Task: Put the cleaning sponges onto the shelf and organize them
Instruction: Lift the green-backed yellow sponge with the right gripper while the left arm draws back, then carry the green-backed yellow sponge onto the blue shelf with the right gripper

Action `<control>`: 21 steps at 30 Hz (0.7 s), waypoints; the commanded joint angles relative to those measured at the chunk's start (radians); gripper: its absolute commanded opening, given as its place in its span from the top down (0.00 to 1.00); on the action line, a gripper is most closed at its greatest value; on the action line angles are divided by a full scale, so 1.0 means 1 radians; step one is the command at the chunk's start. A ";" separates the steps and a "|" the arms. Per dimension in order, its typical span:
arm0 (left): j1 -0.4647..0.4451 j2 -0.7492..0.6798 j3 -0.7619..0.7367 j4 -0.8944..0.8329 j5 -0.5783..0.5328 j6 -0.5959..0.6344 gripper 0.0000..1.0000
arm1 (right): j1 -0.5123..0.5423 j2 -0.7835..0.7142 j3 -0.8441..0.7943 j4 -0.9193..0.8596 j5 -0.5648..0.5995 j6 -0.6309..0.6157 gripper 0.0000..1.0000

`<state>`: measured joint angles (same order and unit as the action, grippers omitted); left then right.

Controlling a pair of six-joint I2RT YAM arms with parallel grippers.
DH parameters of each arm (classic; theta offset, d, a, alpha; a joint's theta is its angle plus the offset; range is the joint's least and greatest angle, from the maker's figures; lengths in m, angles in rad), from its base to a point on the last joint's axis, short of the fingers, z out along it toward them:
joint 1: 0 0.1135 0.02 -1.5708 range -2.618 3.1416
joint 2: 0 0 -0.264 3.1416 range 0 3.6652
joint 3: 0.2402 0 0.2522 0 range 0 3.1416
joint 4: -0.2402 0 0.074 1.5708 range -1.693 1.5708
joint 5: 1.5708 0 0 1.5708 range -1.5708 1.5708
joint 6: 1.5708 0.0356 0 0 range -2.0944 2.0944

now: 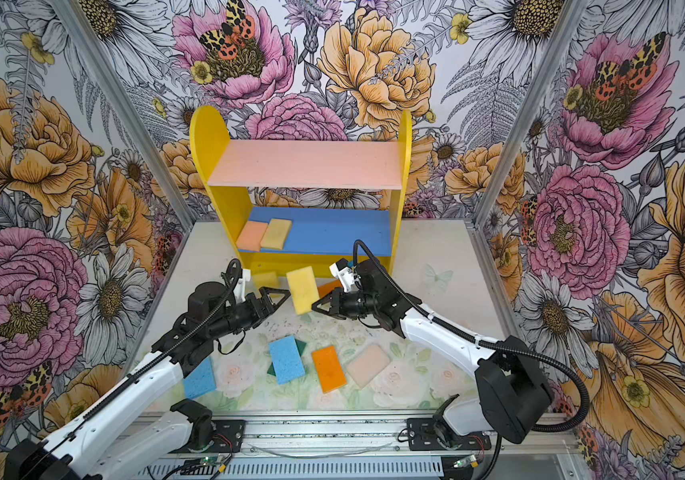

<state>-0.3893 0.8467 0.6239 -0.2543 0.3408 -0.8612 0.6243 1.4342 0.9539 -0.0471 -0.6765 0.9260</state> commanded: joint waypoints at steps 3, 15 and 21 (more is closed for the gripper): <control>0.107 -0.179 0.010 -0.293 -0.175 0.069 0.05 | -0.029 0.132 0.164 -0.001 0.170 0.034 0.91; 0.301 -0.350 -0.040 -0.415 -0.086 0.094 0.03 | -0.029 0.461 0.561 -0.002 0.381 0.133 0.91; 0.371 -0.374 -0.029 -0.456 -0.022 0.119 0.04 | -0.032 0.572 0.651 0.021 0.376 0.190 0.91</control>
<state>-0.0414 0.4847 0.5884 -0.6788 0.2630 -0.7765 0.5957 1.9739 1.5654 -0.0494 -0.3283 1.0779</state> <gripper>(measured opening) 0.965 0.094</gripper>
